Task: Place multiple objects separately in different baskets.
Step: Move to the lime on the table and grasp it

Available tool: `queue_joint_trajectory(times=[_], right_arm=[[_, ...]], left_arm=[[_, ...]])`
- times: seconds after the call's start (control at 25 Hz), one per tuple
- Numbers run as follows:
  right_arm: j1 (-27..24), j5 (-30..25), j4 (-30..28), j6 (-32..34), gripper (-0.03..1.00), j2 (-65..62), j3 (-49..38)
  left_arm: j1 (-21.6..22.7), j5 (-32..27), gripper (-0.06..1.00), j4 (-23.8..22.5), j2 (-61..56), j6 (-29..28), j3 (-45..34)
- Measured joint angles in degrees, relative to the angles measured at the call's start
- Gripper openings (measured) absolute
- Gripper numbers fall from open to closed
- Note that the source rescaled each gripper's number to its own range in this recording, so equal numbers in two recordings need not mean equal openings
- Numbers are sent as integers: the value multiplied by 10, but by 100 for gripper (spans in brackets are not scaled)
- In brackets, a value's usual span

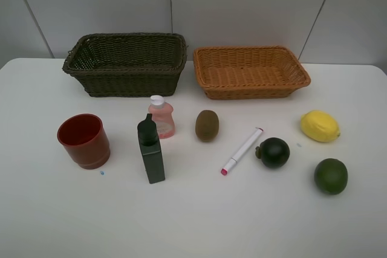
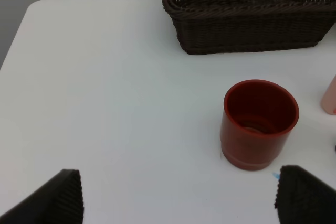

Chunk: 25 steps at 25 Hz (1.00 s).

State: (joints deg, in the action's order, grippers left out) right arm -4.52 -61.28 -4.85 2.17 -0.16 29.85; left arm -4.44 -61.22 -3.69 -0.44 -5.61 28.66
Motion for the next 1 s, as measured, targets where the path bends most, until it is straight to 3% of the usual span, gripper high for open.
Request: queue_joint_trajectory(times=[1.0], right_arm=[[0,0,0,0,93,0,0]], left_arm=[[0,0,95,0,0,0,0]])
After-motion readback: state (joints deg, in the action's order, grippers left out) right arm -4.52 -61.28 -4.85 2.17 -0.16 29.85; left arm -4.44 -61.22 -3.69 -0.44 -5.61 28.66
